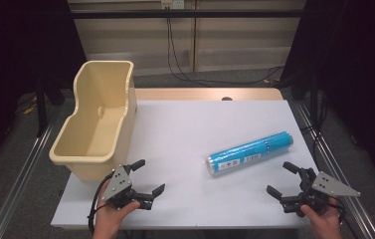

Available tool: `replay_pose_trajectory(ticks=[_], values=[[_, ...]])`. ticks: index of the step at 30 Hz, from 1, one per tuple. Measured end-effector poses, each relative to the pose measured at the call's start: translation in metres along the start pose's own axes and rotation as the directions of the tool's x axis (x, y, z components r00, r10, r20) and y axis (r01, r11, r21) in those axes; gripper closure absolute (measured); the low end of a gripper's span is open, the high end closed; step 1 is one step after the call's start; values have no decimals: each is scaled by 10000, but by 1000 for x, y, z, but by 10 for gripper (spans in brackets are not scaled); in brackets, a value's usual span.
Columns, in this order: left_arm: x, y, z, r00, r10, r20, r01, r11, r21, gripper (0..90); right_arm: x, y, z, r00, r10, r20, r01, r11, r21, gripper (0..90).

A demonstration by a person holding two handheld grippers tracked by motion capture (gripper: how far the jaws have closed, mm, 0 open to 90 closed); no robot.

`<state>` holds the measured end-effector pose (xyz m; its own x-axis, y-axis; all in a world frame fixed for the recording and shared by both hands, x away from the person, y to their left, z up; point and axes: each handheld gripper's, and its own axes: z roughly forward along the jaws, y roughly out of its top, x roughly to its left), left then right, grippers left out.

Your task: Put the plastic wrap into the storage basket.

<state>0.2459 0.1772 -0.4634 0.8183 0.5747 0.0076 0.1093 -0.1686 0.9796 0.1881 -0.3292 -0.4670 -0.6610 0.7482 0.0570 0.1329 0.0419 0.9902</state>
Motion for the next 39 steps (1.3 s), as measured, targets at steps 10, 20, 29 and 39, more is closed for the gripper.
replay_pose_trajectory(ticks=[10, 20, 29, 39], values=[[1, 1, 7, 9994, -350, -3, 350, 9993, 97, 15, 2, 0, 1, 9999, 41, -114, -41, 10000, 39, 1], [-3, 8, 33, 9970, -407, 662, 392, 9990, 237, 9, 1, 0, 0, 9998, 53, -201, -52, 10000, 46, 3], [-7, 18, 68, 9895, -789, 1209, 749, 9965, 377, 8, 1, -1, 0, 9997, 104, -232, -102, 9999, 85, 4], [-16, 23, 123, 9718, -1142, 2065, 891, 9879, 1268, 4, -2, 0, 0, 9996, 128, -260, -126, 9999, 68, 6]])
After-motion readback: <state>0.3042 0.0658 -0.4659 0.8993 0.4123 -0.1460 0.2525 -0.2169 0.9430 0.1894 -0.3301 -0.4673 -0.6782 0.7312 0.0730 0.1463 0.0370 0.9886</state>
